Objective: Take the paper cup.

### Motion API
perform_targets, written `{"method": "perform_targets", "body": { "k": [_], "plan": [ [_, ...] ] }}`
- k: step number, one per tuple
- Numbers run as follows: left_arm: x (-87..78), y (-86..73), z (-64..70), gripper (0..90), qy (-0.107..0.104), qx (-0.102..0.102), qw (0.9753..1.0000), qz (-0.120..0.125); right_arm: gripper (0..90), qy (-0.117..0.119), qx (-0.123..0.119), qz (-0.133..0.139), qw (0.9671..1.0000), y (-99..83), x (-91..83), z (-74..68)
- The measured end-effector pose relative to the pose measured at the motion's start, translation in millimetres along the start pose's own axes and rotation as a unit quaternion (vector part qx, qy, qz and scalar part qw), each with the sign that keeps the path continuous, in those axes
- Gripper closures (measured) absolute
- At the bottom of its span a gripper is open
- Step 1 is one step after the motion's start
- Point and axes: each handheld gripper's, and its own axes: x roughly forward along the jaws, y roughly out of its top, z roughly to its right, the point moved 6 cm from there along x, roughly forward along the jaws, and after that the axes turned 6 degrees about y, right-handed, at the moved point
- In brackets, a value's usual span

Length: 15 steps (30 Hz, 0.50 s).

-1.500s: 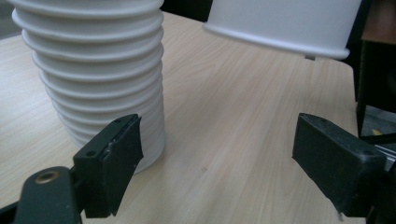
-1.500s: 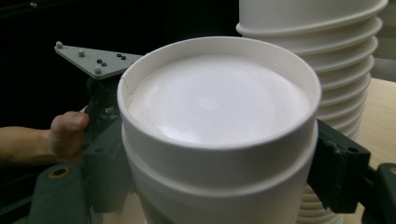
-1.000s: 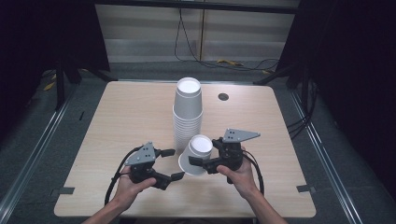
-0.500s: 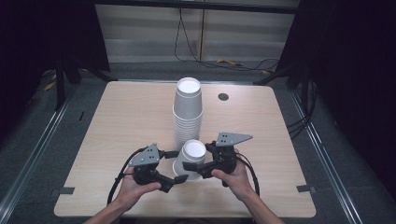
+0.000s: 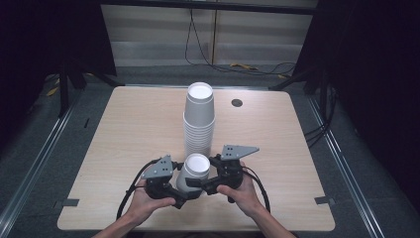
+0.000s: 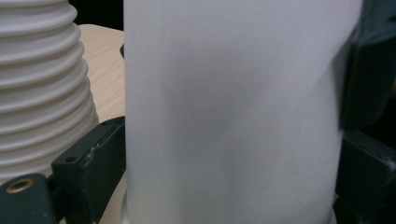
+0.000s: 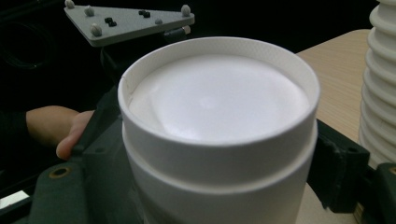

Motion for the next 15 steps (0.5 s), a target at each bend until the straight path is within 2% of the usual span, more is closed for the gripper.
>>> {"method": "perform_targets", "body": {
  "k": [1, 10, 11, 15],
  "plan": [
    [-0.8, 0.0, 0.8, 11.1, -0.002, 0.006, 1.0000, -0.002, 20.8, 0.000, 0.000, 0.001, 1.0000, -0.1, 0.0, -0.1],
    [-2.4, -1.2, -0.2, 13.5, 0.001, 0.027, 0.9992, -0.030, 18.7, 0.005, 0.008, -0.004, 0.9999, -3.8, 1.4, 1.7],
    [-2.4, -1.6, -0.3, 13.8, 0.001, 0.030, 0.9990, -0.033, 14.4, 0.002, 0.012, -0.007, 0.9999, -4.9, 2.4, 2.6],
    [-2.1, -3.3, 0.8, 14.4, -0.005, 0.030, 0.9986, -0.044, 14.6, -0.001, 0.019, -0.019, 0.9996, -6.7, 3.3, 3.1]
  ]
}}
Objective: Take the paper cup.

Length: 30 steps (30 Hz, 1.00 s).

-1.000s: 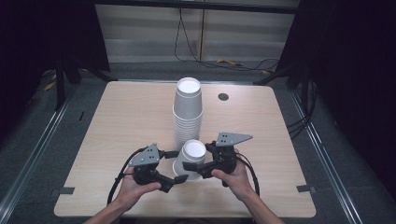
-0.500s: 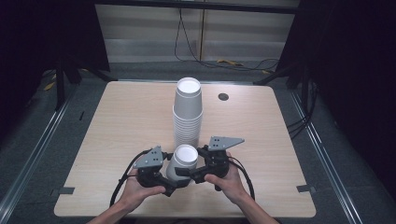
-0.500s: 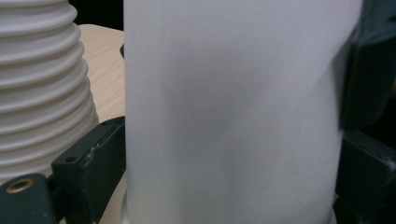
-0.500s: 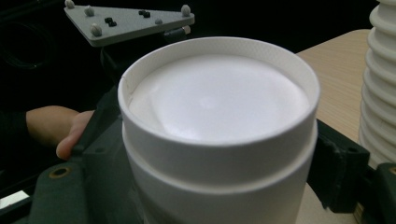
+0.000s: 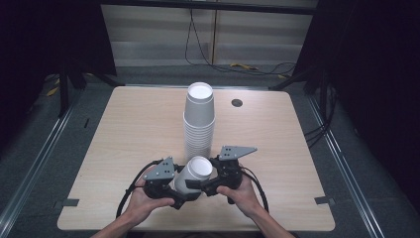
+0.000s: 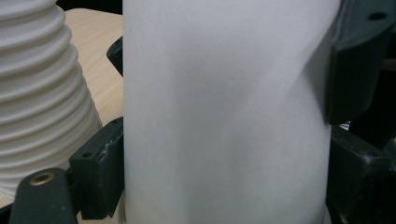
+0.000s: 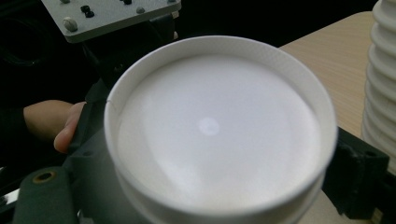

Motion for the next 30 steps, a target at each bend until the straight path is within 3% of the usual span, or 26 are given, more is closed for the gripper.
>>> {"method": "perform_targets", "body": {
  "k": [9, 19, 30],
  "plan": [
    [1.2, -2.3, 1.7, 15.0, -0.011, 0.003, 0.9998, -0.016, 14.6, -0.001, -0.004, 0.012, 0.9999, 7.1, -5.3, -1.6],
    [-4.7, -5.8, -6.8, 15.3, -0.008, -0.007, 0.9996, -0.026, 14.5, -0.012, -0.019, 0.033, 0.9992, 17.6, -18.2, -1.8],
    [-10.6, -9.7, -18.8, 15.3, 0.004, -0.027, 0.9990, -0.034, 14.7, -0.029, -0.023, 0.025, 0.9990, 17.1, -27.0, 1.4]
  ]
}}
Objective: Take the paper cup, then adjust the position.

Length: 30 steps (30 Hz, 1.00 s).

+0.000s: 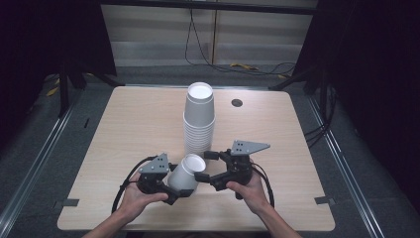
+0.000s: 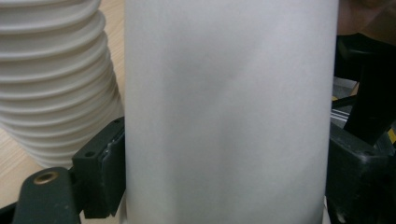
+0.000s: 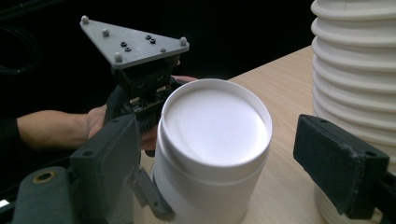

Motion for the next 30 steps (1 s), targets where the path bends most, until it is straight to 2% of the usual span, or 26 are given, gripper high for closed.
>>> {"method": "perform_targets", "body": {
  "k": [3, 4, 8, 10, 14, 16, 17, 23, 30],
  "plan": [
    [-0.1, -0.8, -3.1, 15.3, 0.002, -0.001, 1.0000, -0.003, 15.0, -0.005, -0.004, -0.002, 1.0000, -0.7, -2.2, 0.8],
    [-0.9, -1.3, -3.1, 15.3, 0.003, 0.006, 0.9999, -0.008, 15.1, -0.010, -0.007, -0.005, 0.9999, -2.1, -4.3, 2.1],
    [-2.7, -1.3, -3.0, 15.2, 0.008, 0.011, 0.9998, -0.013, 16.5, -0.013, -0.003, -0.006, 0.9999, -6.5, -7.7, 3.7],
    [-4.2, -1.6, -4.1, 15.2, 0.010, 0.012, 0.9997, -0.017, 17.5, -0.013, 0.000, -0.017, 0.9998, -11.7, -8.8, 3.9],
    [-6.7, -3.1, -6.2, 15.2, 0.014, 0.004, 0.9996, -0.023, 15.6, -0.038, -0.002, -0.019, 0.9991, -16.5, -14.2, 7.4],
    [-7.2, -2.9, -6.3, 15.2, 0.013, 0.006, 0.9996, -0.026, 15.6, -0.042, -0.002, -0.024, 0.9988, -17.3, -15.1, 8.5],
    [-7.3, -2.3, -6.3, 15.2, 0.013, 0.010, 0.9995, -0.026, 15.6, -0.049, -0.006, -0.038, 0.9980, -19.9, -15.8, 9.7],
    [-6.0, -5.3, -5.1, 15.2, 0.021, 0.009, 0.9987, -0.047, 15.7, -0.057, -0.010, -0.062, 0.9964, -26.2, -13.9, 11.8],
    [-6.8, -6.3, -6.3, 15.3, 0.018, 0.011, 0.9980, -0.060, 15.7, -0.057, -0.004, -0.088, 0.9944, -31.2, -16.1, 14.2]
  ]
}}
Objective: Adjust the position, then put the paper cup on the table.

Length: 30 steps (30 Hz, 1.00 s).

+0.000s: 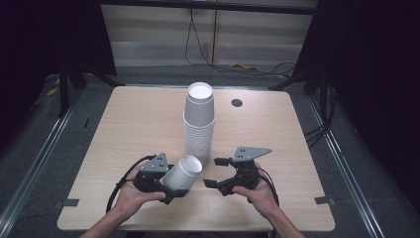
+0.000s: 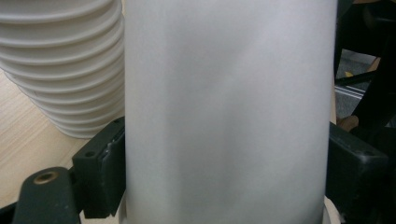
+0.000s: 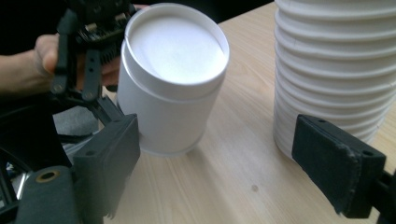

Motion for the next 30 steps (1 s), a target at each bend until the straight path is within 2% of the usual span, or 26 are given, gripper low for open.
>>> {"method": "perform_targets", "body": {
  "k": [6, 8, 11, 13, 15, 17, 18, 21, 25, 28, 30],
  "plan": [
    [-1.2, -0.2, -0.6, 15.4, -0.008, -0.001, 0.9999, -0.009, 14.3, -0.008, -0.010, -0.024, 0.9996, -4.1, 5.1, 0.5],
    [-1.2, 0.2, -0.8, 15.4, -0.007, 0.000, 0.9999, -0.015, 14.4, -0.004, -0.003, -0.030, 0.9995, -5.2, 6.8, 1.2],
    [-1.2, 1.0, -1.1, 15.4, -0.010, 0.007, 0.9997, -0.021, 14.4, -0.012, -0.003, -0.036, 0.9993, -6.3, 8.0, 3.4],
    [-1.3, 1.1, -1.5, 15.4, -0.011, 0.009, 0.9996, -0.024, 14.6, -0.004, -0.003, -0.040, 0.9992, -6.2, 8.9, 5.7],
    [-2.7, 0.3, -5.3, 15.4, 0.002, 0.005, 0.9993, -0.037, 14.8, 0.002, -0.004, -0.048, 0.9989, -5.6, 9.8, 5.2],
    [-3.7, 0.8, -5.9, 15.4, -0.002, 0.002, 0.9993, -0.037, 15.0, 0.007, -0.007, -0.051, 0.9987, -5.1, 10.6, 4.3],
    [-4.9, 0.8, -7.9, 15.4, 0.003, 0.010, 0.9986, -0.052, 15.2, 0.009, -0.009, -0.056, 0.9984, -5.4, 11.4, 3.7],
    [-3.6, 0.2, -6.9, 15.5, 0.002, 0.022, 0.9974, -0.069, 15.5, 0.009, -0.013, -0.067, 0.9977, -6.9, 12.8, 3.7],
    [-3.8, 1.6, -5.8, 15.7, 0.002, 0.030, 0.9964, -0.079, 15.5, 0.009, -0.023, -0.080, 0.9965, -8.4, 12.6, 3.0],
    [-2.2, 3.4, -3.4, 15.7, -0.004, 0.043, 0.9945, -0.095, 15.5, 0.008, -0.027, -0.090, 0.9956, -9.7, 11.9, 2.2],
    [-1.2, 3.7, -1.5, 15.7, -0.010, 0.044, 0.9937, -0.103, 15.5, 0.010, -0.029, -0.091, 0.9953, -10.0, 12.3, 1.4]
  ]
}}
